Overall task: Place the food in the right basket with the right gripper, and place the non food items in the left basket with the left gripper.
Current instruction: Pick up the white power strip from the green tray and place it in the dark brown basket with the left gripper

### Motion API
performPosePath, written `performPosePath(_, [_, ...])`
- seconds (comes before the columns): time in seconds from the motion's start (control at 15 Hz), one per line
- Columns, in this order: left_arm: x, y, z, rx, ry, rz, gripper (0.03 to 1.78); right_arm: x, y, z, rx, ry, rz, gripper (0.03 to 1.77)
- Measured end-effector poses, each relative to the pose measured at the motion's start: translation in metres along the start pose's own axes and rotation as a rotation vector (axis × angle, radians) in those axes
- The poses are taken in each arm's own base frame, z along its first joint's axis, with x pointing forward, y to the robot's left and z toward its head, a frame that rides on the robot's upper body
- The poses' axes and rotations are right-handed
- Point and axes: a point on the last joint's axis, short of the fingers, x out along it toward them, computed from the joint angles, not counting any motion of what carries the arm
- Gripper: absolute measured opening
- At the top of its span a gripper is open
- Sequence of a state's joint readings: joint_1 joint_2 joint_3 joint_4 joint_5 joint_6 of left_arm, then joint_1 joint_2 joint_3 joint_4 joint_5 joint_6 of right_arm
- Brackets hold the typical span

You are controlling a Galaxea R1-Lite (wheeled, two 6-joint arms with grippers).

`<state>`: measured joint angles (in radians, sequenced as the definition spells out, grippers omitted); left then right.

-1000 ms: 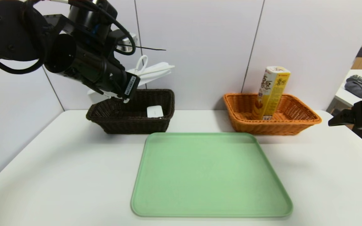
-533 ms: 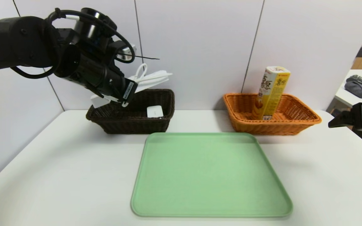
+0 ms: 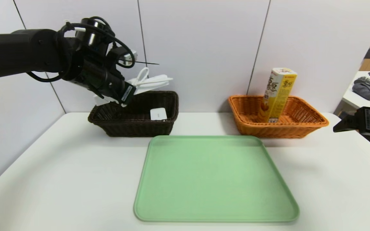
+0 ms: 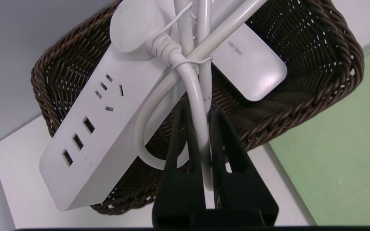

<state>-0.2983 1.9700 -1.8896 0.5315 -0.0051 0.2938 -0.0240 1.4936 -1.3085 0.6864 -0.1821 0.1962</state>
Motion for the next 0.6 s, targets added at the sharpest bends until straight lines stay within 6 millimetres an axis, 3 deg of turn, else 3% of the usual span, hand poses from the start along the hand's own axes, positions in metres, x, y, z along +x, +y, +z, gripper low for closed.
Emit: performPosePath(0.6, [0.038,0.005,-0.011,0.011,0.067,-0.013,0.15,0.013,0.003,0.005,-0.002,0.003,-0.01,1.7])
